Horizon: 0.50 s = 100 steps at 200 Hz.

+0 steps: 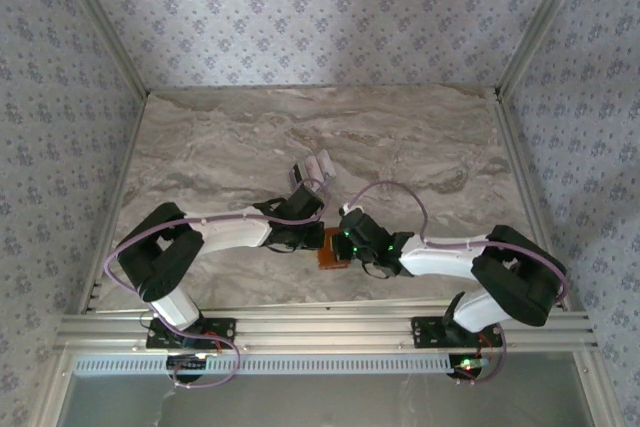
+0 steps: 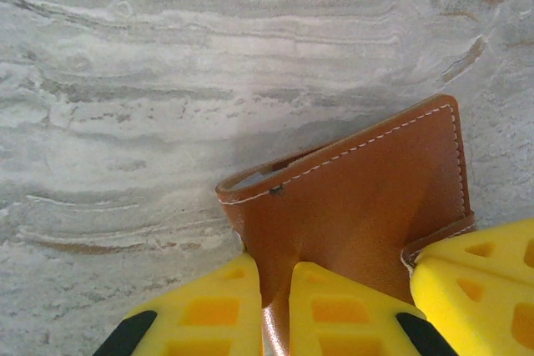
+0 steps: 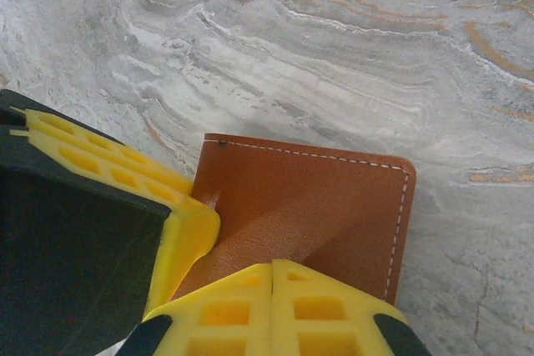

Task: Put the credit cards into the card holder
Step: Close the button on the card holder.

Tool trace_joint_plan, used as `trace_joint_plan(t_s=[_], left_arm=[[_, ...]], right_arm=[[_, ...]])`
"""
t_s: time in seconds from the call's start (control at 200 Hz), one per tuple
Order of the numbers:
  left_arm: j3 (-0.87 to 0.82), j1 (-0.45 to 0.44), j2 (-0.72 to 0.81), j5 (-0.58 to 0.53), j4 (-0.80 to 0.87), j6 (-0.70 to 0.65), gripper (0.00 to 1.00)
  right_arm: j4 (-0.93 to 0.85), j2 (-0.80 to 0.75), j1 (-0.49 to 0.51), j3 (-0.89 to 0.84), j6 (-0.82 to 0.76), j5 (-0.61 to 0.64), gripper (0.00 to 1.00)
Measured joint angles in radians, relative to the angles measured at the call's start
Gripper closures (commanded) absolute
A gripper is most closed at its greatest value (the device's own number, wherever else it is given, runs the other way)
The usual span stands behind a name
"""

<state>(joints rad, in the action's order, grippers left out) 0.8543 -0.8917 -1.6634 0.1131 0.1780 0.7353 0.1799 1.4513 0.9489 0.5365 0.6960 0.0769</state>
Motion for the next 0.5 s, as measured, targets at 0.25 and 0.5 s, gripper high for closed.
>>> trace_joint_plan(t_s=[0.25,0.5], left_arm=[[0.000,0.002,0.000,0.003,0.000,0.000,0.89],[0.000,0.003,-0.001,0.006,-0.001,0.008,0.89]], right_arm=[[0.022,0.007,0.035,-0.016,0.042,0.064,1.00],[0.061,0.011,0.052,-0.039,0.095,0.101,1.00]])
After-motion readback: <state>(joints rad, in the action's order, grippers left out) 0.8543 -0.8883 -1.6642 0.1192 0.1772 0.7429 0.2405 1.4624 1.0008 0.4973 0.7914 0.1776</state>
